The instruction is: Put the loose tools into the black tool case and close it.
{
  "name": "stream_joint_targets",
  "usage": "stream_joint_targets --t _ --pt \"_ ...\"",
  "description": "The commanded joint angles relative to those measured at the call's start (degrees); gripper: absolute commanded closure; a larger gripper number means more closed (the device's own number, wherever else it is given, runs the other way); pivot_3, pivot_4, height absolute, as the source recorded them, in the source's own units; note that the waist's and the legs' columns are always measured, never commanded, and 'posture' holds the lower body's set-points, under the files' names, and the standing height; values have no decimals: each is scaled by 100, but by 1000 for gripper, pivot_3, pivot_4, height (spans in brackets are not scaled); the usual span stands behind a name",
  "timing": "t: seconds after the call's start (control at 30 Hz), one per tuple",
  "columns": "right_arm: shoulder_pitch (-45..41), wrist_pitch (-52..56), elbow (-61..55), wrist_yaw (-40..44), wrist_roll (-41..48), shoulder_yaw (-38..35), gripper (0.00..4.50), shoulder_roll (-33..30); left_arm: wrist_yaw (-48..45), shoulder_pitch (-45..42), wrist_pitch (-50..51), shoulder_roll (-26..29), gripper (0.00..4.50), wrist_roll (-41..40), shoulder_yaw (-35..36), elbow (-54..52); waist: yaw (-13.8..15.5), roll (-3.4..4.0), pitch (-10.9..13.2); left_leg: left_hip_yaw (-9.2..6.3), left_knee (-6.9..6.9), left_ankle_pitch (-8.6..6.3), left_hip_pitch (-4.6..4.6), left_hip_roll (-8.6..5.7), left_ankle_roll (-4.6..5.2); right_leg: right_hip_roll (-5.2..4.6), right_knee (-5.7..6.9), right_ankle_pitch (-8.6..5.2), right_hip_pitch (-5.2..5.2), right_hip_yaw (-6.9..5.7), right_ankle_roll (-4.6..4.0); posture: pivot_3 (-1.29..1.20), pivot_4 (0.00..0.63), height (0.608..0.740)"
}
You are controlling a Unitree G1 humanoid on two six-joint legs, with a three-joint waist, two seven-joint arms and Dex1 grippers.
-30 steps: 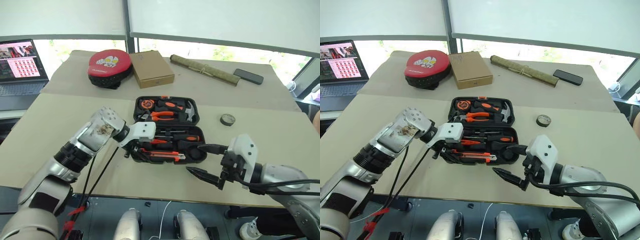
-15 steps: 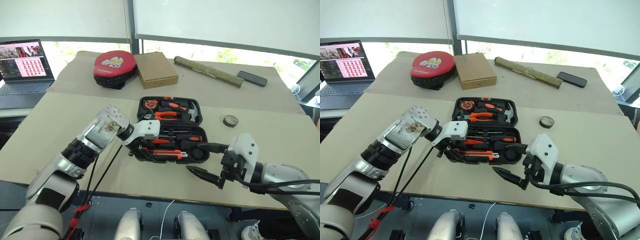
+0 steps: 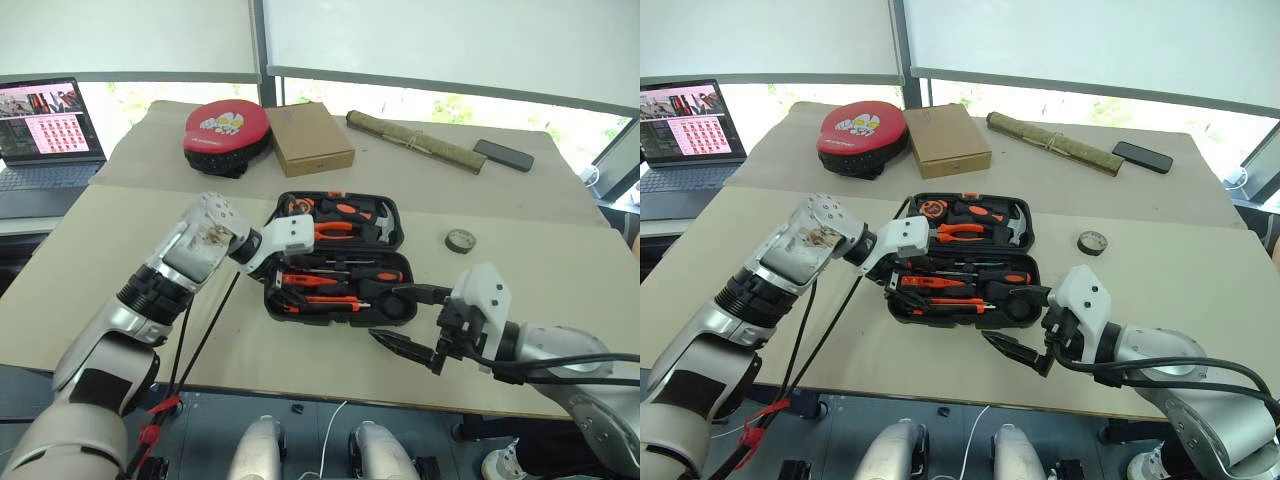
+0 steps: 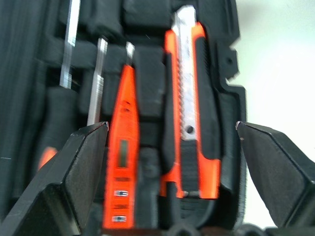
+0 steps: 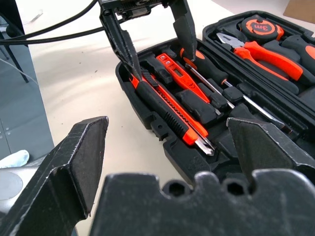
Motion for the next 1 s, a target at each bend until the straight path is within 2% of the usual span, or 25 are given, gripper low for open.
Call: stream_joint_targets --t 0.03,0.3,0.33,1.0 --pt "8 -108 -94 12 -34 -96 0 1 66 119 -159 -11 1192 -173 272 -17 -2 0 0 1 0 0 0 0 0 0 0 0 0 0 0 0 150 740" --pt "159 -108 -174 118 -43 -234 0 -105 5 469 -283 98 4238 -207 172 -359 -6 0 0 1 1 0 -2 1 0 1 1 0 -2 1 0 0 150 740" --pt "171 -104 -187 124 -41 -242 0 -113 -6 499 -283 101 4448 -200 146 -386 1 0 0 1 1 0 -2 0 0 0 0 0 -1 1 0 0 150 740" --pt "239 -45 -246 37 -59 -189 0 -67 -142 1046 -1404 311 4448 713 -638 -378 -59 5 -4 2 -4 0 7 2 0 3 0 -1 4 3 -2 0 150 740"
